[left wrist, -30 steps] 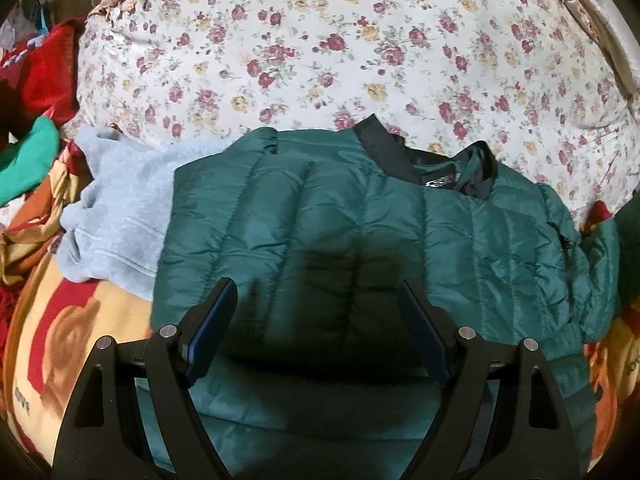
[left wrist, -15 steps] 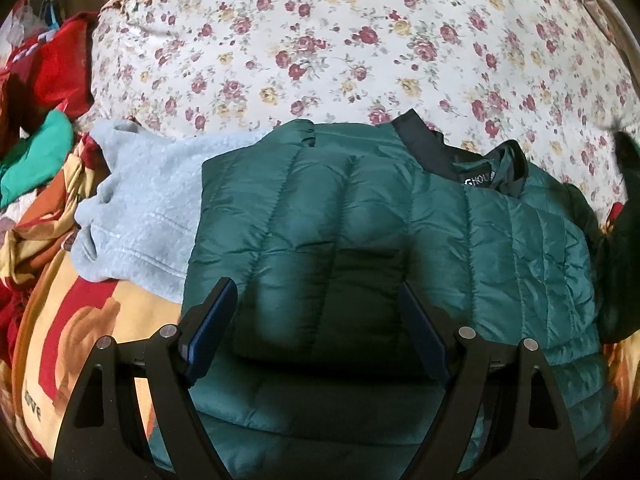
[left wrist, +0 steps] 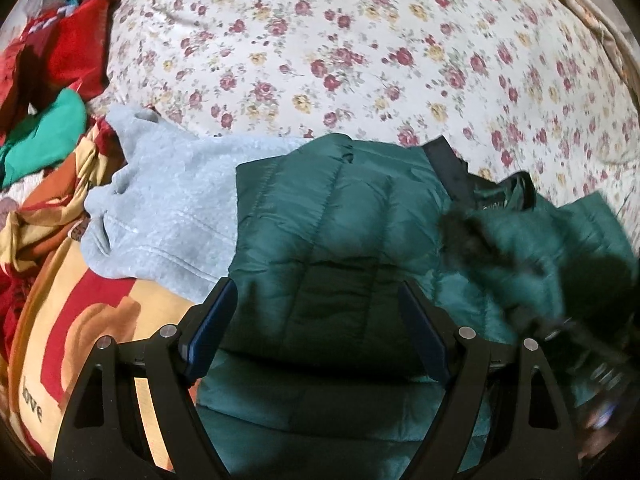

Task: Fold large clothes
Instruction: 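Fold the held sleeve across the jacket front toward the left gripper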

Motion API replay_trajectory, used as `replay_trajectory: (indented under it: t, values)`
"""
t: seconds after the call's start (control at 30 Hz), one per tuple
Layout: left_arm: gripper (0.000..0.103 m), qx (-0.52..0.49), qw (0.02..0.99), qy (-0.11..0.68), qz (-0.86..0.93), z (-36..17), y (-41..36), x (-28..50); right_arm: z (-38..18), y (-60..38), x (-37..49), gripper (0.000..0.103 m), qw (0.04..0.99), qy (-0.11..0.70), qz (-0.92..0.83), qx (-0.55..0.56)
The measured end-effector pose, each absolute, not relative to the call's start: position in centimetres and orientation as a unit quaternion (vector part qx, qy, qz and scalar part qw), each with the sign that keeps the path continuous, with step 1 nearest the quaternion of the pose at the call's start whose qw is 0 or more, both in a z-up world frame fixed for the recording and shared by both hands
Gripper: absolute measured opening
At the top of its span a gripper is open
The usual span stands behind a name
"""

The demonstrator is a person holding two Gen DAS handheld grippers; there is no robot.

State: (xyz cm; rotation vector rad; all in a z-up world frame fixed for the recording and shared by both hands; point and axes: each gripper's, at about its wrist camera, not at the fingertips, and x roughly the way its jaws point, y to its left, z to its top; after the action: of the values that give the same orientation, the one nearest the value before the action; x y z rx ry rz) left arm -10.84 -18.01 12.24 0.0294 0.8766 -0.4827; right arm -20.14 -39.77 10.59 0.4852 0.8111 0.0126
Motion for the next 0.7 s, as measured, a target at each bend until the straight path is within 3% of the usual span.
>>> replay_trajectory:
  t: [0.23,0.27,0.37,0.4,0.7]
  values:
    - [0.082,-0.040,0.865,0.440,-0.237,12.3,-16.9,-9.9,9.6,-37.4,-18.5,0.011,0.887,0.419,-0.005,0.197]
    - [0.082,-0.046,0.864,0.441,-0.239,12.4,-16.8,-9.9,9.9,-37.3,-18.7,0.014,0.886,0.421,-0.002,0.193]
    - [0.082,-0.058,0.859,0.444,-0.247,12.7,-16.8,-10.0,11.6,-37.3,-20.0,0.046,0.891,0.411,0.012,0.194]
    - [0.082,-0.060,0.859,0.444,-0.249,12.8,-16.9,-10.1,12.3,-37.4,-20.6,0.049,0.895,0.402,0.013,0.193]
    - [0.082,-0.072,0.846,0.451,-0.276,13.5,-18.7,-11.1,17.5,-39.2,-27.0,0.049,0.910,0.373,0.009,0.180]
